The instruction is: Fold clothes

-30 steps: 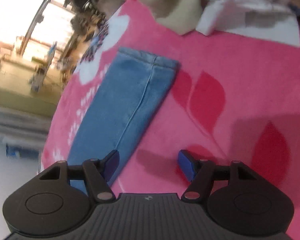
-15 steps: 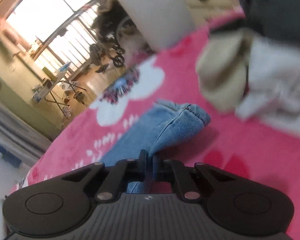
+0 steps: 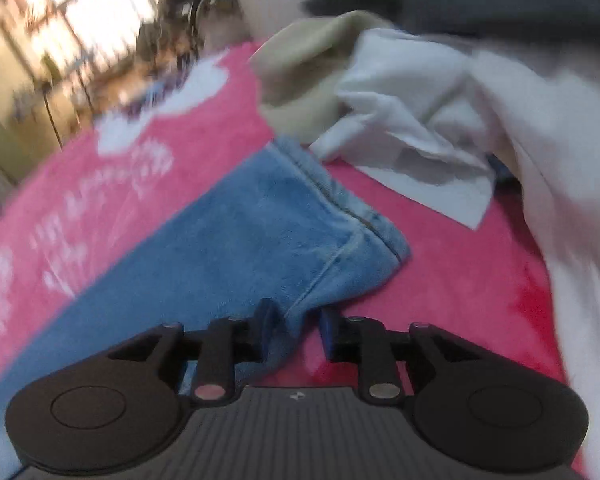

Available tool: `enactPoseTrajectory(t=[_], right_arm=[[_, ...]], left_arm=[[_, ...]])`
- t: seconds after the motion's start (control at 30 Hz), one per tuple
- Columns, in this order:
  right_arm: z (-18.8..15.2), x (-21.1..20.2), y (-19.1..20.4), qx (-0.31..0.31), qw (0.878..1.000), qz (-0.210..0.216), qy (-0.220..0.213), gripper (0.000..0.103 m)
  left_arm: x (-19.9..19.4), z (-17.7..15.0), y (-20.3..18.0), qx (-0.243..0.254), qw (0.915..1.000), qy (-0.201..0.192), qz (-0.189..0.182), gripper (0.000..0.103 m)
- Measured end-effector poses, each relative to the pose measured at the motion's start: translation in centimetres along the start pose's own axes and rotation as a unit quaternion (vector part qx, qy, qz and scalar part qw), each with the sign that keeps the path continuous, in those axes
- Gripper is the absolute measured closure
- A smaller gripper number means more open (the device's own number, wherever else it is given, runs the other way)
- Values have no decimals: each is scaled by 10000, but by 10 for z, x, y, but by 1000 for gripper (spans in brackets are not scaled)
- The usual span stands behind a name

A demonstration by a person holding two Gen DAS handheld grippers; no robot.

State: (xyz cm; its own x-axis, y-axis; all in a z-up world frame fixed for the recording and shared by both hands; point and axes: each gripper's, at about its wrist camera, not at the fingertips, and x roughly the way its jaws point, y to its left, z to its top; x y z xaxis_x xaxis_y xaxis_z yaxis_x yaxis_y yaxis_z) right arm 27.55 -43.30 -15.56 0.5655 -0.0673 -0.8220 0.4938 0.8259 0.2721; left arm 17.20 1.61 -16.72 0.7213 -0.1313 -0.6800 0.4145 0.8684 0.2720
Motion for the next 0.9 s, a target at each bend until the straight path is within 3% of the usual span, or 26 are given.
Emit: enactPoseTrajectory(t=[0.03,0.13,0.2,0.27,0.4,0.5,0.57,0.63,0.7,0.77,0.9], right_arm=[[0,-4,-5,114,9999,-8,-63,63],[2,-16,-18,285,9987,-348,-246,59],[4,-28,-28,385,9967,-515,-489,59],[7,-39,-33,404,9954,-413,-764,58],[7,-49,-6,-152,9956,417,-830,57],[-9,-51,40,-675,9877,1338,-436,57],[-27,-52,80,-1129,9736,1981,-114,57],[-48,-51,123,-1674,9547,2452,188,60],[-68,-45,160,-2168,9392,2634,389,60],[-82,-28,189,-2464,9313,2623,560,61],[-81,16,210,-2504,9576,1391,316,66]], left_arm=[[-5,0,5,-159,9998,-32,-143,67],[-22,0,16,-532,9975,-168,-429,66],[-32,0,17,-662,9964,-266,-454,65],[-36,3,21,-769,9959,-326,-356,64],[-44,3,30,-1432,9880,-90,-567,61],[-44,0,38,-2280,9657,437,-1160,61],[-49,-8,39,-2620,9537,665,-1320,61],[-57,-17,40,-2784,9487,801,-1264,60],[-64,-28,42,-2926,9442,929,-1192,57],[-70,-39,45,-3118,9362,1147,-1145,57],[-83,-56,52,-3289,9292,1359,-999,57]])
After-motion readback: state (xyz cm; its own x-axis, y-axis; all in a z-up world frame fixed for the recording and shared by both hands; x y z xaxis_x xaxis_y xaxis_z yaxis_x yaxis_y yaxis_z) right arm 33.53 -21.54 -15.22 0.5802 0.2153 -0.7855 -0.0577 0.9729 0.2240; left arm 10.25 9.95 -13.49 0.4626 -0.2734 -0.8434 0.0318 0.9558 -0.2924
